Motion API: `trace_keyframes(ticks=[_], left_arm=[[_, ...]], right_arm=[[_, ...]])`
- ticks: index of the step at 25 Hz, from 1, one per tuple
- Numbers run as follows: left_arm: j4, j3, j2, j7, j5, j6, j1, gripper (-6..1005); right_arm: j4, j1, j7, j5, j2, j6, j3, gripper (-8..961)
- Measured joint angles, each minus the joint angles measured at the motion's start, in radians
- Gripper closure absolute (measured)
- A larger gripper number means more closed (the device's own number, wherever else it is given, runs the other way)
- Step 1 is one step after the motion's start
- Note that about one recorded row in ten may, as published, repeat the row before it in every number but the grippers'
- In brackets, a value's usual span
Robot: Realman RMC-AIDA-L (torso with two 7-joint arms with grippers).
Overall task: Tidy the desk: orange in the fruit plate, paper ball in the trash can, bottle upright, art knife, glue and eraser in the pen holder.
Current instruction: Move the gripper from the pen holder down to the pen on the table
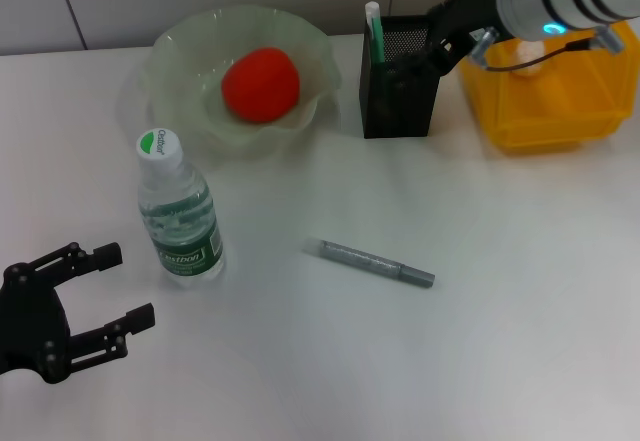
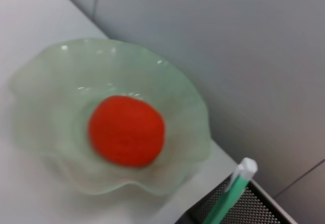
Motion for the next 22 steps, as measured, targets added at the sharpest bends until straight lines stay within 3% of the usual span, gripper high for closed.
trace_keyframes(ticks=[3,7,8,12,17,18,22], left_arm=[[0.000,0.000,0.000,0.000,0.000,0.002,0.000,204],[0.000,0.000,0.001,0.000,0.002,0.002,-0.003,204],[0.000,0.000,0.003,-0.001,0.003,0.004,-0.004,204],[0.000,0.003,0.005,-0.002,0.004,0.008,-0.005,204],[0.000,0.006,0.006,-0.002,0.006,0.010,-0.006,204],[0.000,0.006,0.006,-0.002,0.006,0.010,-0.006,204],[0.000,0.008,0.002,-0.001,0.006,0.010,-0.006,204]], right_arm=[[-0.114,-0.010,0.013,0.001,0.001,-0.151,0.002,275],[-0.157,0.004,0.022,0.013,0.000,-0.268,-0.002,276],[-0.165,0.027,0.024,0.027,-0.001,-0.361,-0.006,276],[-0.152,0.059,0.026,0.031,-0.001,-0.439,-0.021,276],[0.014,0.148,0.028,0.037,0.000,-0.496,-0.043,277],[0.095,0.177,0.021,0.070,0.001,-0.471,-0.050,277],[0.204,0.213,0.007,0.126,0.001,-0.414,-0.073,277]])
